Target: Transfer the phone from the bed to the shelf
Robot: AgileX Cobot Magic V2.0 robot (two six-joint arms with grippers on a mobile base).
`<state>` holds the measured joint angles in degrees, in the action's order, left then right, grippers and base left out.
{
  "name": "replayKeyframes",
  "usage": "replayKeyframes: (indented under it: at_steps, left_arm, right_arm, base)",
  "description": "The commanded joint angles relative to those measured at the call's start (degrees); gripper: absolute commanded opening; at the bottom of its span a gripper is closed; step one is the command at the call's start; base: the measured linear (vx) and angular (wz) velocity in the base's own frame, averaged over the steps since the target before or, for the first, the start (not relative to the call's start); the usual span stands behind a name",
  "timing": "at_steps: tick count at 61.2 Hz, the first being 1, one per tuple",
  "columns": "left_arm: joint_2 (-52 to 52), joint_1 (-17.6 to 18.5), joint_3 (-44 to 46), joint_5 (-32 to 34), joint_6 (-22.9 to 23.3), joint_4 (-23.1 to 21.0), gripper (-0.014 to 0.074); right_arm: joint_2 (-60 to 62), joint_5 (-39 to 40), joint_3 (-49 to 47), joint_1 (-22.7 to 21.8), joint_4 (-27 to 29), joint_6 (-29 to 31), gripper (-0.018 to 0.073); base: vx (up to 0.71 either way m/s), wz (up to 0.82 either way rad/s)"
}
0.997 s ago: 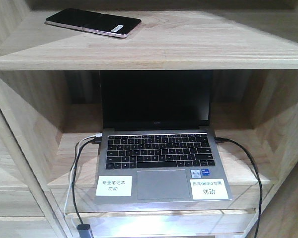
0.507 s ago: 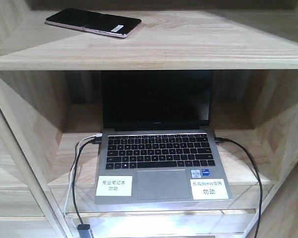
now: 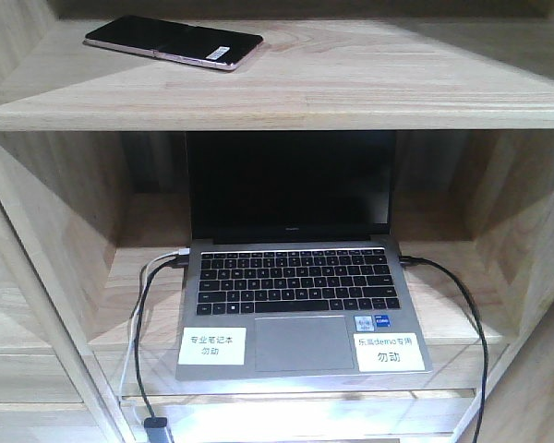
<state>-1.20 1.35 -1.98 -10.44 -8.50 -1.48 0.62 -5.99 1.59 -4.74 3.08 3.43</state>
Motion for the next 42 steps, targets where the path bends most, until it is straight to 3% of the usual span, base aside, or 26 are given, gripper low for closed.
replayKeyframes:
  at_steps: [1,42]
  left_arm:
    - [-0.21,-0.07,1.32,4.07,0.33,-0.52,0.0001]
    - [-0.21,-0.07,1.32,4.07,0.33,-0.52,0.0001]
  right_arm:
    - [0.68,4.71,0.23,-0.40,-0.72,0.31,-0.0006]
    - [0.68,4.71,0.23,-0.40,-0.72,0.31,-0.0006]
  base:
    - [0.00,0.00]
    - [0.00,0.00]
